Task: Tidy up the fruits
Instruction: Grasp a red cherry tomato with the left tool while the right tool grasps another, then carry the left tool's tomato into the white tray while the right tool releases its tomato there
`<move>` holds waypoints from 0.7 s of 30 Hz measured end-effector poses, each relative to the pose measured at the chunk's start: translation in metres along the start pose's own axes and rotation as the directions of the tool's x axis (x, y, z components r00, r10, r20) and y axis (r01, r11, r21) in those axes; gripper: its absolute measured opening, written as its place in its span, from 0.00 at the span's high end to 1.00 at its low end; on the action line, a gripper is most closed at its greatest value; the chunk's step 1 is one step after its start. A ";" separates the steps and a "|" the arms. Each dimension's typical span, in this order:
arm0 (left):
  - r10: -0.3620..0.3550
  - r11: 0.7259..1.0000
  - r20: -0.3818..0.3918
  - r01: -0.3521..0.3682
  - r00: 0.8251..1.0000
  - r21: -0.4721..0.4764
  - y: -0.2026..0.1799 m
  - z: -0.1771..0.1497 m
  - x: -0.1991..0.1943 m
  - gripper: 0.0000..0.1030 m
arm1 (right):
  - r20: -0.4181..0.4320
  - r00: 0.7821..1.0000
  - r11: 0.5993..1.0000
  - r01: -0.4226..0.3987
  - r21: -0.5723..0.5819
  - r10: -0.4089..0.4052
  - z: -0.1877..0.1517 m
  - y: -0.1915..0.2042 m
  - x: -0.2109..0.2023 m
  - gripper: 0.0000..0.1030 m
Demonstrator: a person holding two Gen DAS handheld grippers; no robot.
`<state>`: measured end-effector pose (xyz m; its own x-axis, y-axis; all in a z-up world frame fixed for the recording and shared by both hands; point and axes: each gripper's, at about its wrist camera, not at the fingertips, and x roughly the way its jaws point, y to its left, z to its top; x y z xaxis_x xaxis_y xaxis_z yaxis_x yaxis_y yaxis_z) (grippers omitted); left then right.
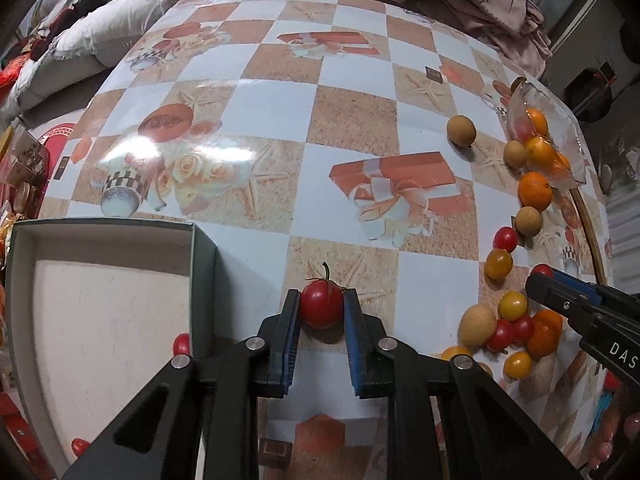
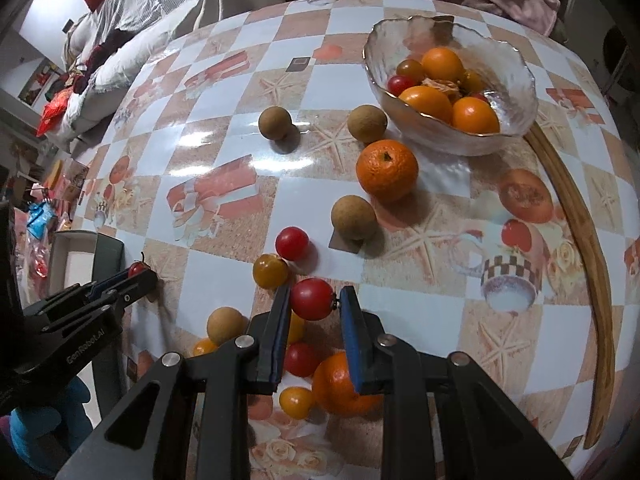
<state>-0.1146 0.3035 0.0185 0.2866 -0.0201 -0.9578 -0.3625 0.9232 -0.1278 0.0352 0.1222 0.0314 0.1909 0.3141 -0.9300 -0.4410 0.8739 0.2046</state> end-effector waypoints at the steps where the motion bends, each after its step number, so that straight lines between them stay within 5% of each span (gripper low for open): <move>1: -0.005 1.000 0.003 0.005 1.000 0.001 0.001 -0.001 -0.004 0.78 | 0.000 1.000 1.000 -0.001 -0.002 0.001 0.000 0.001 -0.001 0.74; 13: -0.039 0.999 0.061 0.038 0.997 0.017 0.002 -0.009 -0.051 0.78 | 0.015 0.999 0.999 -0.031 -0.036 0.032 -0.009 0.021 -0.026 0.74; 21: -0.017 0.999 0.097 0.020 0.995 -0.030 0.039 -0.020 -0.082 0.78 | 0.010 0.998 0.993 -0.055 -0.100 0.056 -0.015 0.061 -0.034 0.74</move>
<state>-0.1700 0.3330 0.0866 0.3775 0.0013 -0.9260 -0.3831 0.9106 -0.1549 -0.0111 0.1593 0.0712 0.1748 0.3666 -0.9138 -0.5366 0.8136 0.2238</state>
